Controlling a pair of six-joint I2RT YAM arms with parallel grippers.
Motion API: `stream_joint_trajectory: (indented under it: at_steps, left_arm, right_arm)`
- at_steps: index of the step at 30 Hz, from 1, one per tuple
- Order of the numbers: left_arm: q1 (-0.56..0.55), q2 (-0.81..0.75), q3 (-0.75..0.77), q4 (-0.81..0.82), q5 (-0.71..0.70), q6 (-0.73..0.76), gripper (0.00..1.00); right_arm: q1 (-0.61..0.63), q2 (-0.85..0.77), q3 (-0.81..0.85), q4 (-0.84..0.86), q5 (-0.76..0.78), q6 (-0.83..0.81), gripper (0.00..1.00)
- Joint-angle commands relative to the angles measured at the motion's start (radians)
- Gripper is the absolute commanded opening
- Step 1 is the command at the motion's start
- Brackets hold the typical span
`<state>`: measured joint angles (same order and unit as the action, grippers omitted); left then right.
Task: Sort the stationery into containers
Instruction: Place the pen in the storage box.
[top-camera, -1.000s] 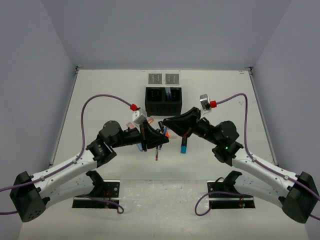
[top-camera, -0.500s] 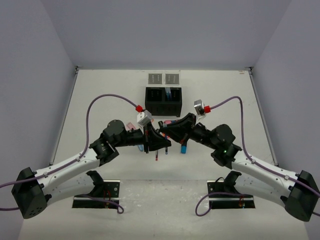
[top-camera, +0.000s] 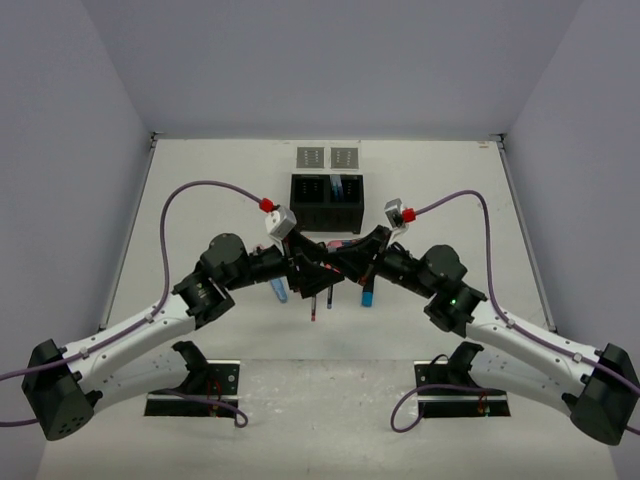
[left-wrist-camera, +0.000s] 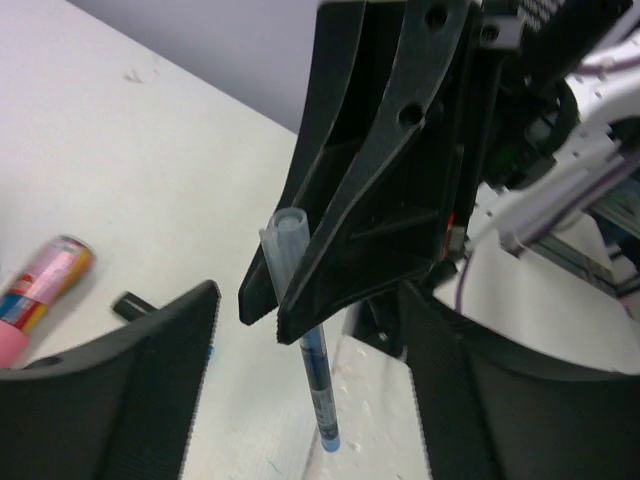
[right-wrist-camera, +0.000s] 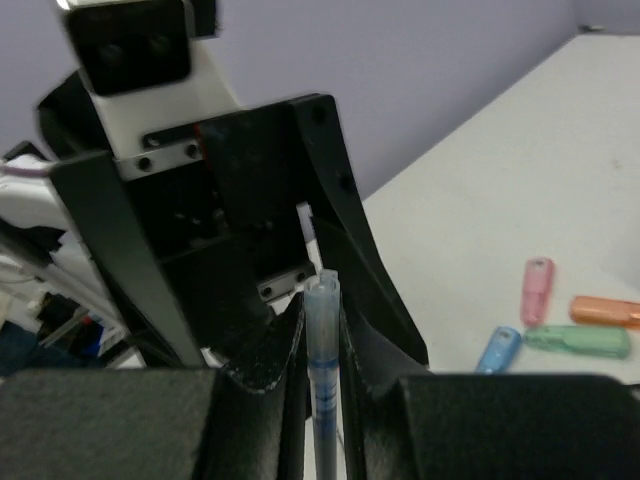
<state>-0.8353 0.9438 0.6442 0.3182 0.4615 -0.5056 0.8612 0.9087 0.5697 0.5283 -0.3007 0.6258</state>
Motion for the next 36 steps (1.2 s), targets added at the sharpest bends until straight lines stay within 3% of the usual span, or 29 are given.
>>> stream_joint_trajectory:
  at_steps: [1,3,7,10,12,14,17,25,33,36]
  left_arm:
    - [0.013,0.000,0.069,0.022,-0.163,0.011,0.90]
    - [0.013,0.001,0.059,0.002,-0.182,0.007,0.99]
    - [0.013,-0.015,0.056,-0.096,-0.311,-0.014,1.00]
    - [0.013,-0.073,0.079,-0.292,-0.579,-0.091,1.00]
    - [0.013,-0.098,0.091,-0.393,-0.672,-0.113,1.00]
    - [0.013,-0.131,0.098,-0.464,-0.725,-0.131,1.00]
    - [0.013,-0.179,0.107,-0.527,-0.731,-0.125,1.00]
    - [0.013,-0.223,0.112,-0.603,-0.718,-0.096,1.00]
    - [0.013,-0.215,0.094,-0.606,-0.709,-0.080,1.00]
    - [0.012,-0.210,0.076,-0.605,-0.716,-0.089,1.00]
  right_arm:
    - [-0.049,-0.005,0.034,-0.109,0.114,-0.004,0.00]
    - [-0.079,-0.002,0.053,-0.109,0.151,-0.007,0.00]
    - [-0.146,0.025,0.109,-0.111,0.199,-0.052,0.00]
    - [-0.167,0.067,0.180,-0.103,0.397,-0.178,0.00]
    - [-0.173,0.124,0.216,-0.056,0.508,-0.248,0.00]
    - [-0.177,0.263,0.257,0.103,0.629,-0.388,0.00]
    - [-0.197,0.436,0.336,0.284,0.745,-0.513,0.00]
    - [-0.229,0.783,0.563,0.329,0.774,-0.674,0.00]
    - [-0.249,0.882,0.548,0.346,0.752,-0.640,0.02]
    - [-0.249,0.872,0.495,0.346,0.742,-0.591,0.16]
